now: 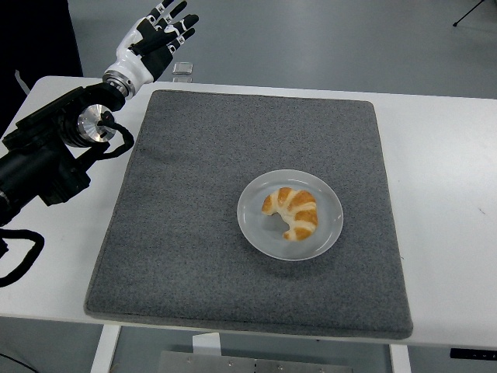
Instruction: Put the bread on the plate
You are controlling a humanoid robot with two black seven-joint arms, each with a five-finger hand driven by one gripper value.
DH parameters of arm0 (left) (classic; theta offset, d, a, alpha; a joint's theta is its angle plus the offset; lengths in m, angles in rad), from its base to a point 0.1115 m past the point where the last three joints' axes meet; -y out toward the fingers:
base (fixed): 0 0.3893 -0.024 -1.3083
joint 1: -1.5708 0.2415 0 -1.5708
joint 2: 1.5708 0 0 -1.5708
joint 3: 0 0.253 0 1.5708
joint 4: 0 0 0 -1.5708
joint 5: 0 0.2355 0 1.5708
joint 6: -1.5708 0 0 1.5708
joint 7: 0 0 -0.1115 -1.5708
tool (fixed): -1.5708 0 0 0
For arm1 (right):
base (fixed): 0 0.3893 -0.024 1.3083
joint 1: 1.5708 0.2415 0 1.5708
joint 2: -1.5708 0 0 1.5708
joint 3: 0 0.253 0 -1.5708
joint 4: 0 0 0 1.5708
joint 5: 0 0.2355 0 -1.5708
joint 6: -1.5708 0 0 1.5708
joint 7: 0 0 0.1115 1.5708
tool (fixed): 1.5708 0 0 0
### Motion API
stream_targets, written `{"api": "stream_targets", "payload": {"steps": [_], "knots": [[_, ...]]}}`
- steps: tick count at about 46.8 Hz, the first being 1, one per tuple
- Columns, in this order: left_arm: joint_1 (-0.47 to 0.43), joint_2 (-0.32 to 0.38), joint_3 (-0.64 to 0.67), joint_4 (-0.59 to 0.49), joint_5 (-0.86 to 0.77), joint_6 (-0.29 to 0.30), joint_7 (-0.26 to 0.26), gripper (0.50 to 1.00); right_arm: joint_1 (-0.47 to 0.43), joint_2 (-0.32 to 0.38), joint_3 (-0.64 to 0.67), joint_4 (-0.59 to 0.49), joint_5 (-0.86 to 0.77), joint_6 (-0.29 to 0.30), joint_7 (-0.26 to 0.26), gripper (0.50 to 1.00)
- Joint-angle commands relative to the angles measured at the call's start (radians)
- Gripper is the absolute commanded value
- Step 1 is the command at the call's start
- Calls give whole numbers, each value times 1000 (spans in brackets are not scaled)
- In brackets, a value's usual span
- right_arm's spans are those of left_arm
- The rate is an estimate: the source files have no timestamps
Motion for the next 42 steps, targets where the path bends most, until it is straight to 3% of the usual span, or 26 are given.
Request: {"api": "stream_targets", "payload": {"steps": [1, 25, 42], "knots": [[12, 0, -20, 1, -19, 3, 23, 999, 0, 0, 0, 0, 0, 0, 0, 952], [58, -8, -46, 21, -37, 31, 6, 1000, 0, 0, -4, 1, 3, 0, 1, 952], [85, -22, -109, 21, -36, 31, -137, 1000, 0, 0, -3, 1, 3, 0, 0, 952]]}}
